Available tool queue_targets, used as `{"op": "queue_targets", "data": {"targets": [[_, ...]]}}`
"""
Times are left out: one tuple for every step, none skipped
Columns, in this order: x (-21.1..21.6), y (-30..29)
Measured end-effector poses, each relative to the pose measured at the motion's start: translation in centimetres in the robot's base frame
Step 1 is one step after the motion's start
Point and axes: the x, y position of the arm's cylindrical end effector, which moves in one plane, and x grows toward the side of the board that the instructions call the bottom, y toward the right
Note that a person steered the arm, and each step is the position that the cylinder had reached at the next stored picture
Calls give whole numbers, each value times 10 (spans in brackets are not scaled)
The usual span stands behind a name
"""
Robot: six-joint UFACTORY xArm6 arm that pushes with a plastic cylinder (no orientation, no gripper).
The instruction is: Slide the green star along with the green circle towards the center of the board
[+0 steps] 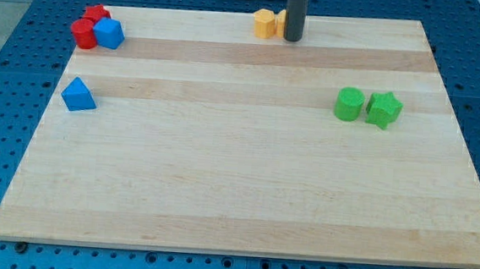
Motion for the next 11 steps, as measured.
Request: {"op": "queue_targets", "data": {"targets": [[4, 40], [5, 118], [23, 196], [60, 239], [105, 268], [158, 273], [170, 244], [172, 192], [171, 139], [169, 85], [168, 22]]}}
